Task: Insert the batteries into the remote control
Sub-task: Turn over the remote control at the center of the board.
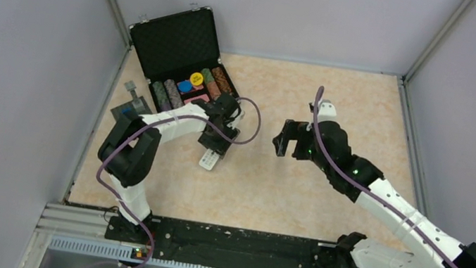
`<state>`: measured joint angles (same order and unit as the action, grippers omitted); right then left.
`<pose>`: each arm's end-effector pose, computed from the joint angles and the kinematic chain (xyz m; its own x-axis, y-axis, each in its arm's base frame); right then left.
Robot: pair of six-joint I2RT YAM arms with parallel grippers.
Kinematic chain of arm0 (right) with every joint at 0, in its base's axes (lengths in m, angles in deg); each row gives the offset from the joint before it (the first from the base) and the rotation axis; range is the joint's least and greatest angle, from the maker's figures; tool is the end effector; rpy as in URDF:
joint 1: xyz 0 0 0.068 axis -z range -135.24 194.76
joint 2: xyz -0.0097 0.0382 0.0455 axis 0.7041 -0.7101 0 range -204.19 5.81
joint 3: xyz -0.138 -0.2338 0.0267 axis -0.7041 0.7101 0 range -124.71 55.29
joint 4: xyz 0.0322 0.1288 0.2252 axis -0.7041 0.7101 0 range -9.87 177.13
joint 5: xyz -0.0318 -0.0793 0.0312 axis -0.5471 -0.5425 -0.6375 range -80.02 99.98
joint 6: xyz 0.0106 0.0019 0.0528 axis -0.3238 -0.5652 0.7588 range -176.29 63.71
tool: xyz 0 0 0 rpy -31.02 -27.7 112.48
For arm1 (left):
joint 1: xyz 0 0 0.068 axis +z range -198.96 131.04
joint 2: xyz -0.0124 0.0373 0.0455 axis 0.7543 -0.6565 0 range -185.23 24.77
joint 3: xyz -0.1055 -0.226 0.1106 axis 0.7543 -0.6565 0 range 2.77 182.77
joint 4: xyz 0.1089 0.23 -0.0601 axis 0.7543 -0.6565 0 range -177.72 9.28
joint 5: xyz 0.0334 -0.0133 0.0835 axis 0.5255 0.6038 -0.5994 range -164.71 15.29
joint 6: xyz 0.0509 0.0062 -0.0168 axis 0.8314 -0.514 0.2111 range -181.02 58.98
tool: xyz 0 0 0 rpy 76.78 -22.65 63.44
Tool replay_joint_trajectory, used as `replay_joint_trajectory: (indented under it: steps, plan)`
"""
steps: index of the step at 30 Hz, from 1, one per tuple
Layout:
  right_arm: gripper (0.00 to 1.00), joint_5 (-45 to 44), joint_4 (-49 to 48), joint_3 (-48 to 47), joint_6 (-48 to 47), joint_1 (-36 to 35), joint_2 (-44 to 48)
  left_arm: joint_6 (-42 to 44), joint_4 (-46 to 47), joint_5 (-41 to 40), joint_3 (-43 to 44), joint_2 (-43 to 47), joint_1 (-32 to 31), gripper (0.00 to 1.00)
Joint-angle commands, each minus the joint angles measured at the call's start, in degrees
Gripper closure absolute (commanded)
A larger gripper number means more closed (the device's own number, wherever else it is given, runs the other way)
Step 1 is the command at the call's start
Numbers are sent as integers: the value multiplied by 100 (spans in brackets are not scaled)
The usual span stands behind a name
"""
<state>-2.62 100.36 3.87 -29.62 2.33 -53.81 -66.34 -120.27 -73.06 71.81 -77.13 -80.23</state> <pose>0.1773 0.1516 0.3139 -0.5461 0.0944 -0.8324 -0.3040 0.9035 0.3020 0.2951 -0.1804 0.1849 -0.8601 0.4139 -0.2983 0.4485 0.8921 -0.0553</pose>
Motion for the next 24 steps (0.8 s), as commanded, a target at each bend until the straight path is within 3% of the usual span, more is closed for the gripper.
replay_joint_trajectory:
  steps: [1,4,7,13,18,24]
  plan:
    - [1,-77,237,-209,-127,104,218,-373,196,-454,-152,78,-126,74]
    - [1,-32,247,-146,-106,112,241,-624,484,-486,-471,149,-130,75]
    - [1,97,330,-146,-44,113,272,-780,721,-504,-734,266,-138,68]
    - [1,147,747,-177,21,110,531,-976,1045,-568,-1021,304,-143,42]
    - [1,-287,1377,-278,197,111,863,-1078,1122,-855,-1076,820,-157,2]
    - [1,-1099,2060,-484,462,108,1434,-1208,855,-1236,-1173,1968,-154,1]
